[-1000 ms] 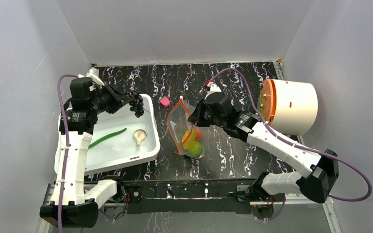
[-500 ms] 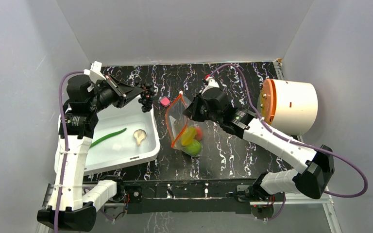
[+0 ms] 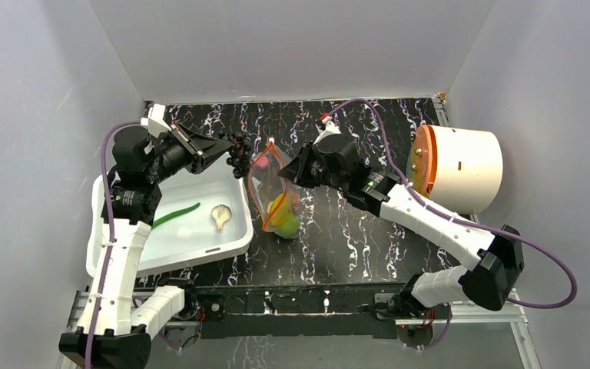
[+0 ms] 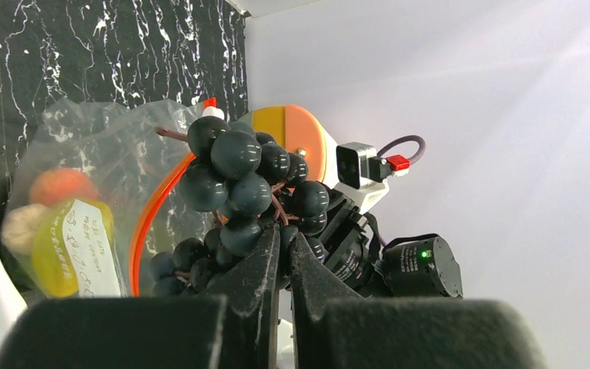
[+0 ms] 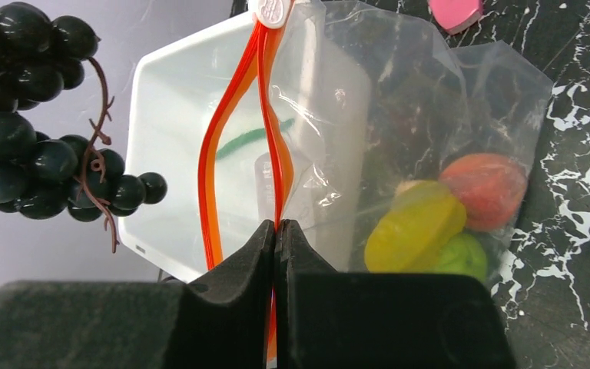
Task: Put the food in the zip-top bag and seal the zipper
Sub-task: Place the fake fruit in the zipper food storage bag.
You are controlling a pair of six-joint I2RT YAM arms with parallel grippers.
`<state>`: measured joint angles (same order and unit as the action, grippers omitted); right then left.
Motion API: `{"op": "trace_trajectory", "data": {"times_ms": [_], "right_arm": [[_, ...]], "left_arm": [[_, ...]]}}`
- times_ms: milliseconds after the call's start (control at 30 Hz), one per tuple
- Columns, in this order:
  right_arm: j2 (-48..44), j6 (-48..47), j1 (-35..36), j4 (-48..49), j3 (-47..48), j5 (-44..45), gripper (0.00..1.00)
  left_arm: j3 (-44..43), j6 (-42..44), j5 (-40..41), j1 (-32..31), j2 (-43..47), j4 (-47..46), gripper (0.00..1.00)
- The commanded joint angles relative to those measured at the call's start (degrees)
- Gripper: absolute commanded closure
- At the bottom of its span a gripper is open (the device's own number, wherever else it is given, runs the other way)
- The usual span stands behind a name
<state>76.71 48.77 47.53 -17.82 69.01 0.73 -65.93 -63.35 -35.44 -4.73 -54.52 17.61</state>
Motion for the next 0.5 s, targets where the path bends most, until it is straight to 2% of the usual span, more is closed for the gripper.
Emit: {"op": "trace_trajectory", "data": {"times_ms": [0,467], "right_arm": [[-0.2,1.5,0.2,5.5,3.3,-0.8,1.00],[1.4,2.1,0.2,6.4,3.7,-1.5,1.00]], "left_arm": [[0.3,-2.7,-2.9,-0.4,1.2,-4.0,1.00],[4.0,-4.7,-3.9,-3.1,1.2,-7.2,1.00]]}}
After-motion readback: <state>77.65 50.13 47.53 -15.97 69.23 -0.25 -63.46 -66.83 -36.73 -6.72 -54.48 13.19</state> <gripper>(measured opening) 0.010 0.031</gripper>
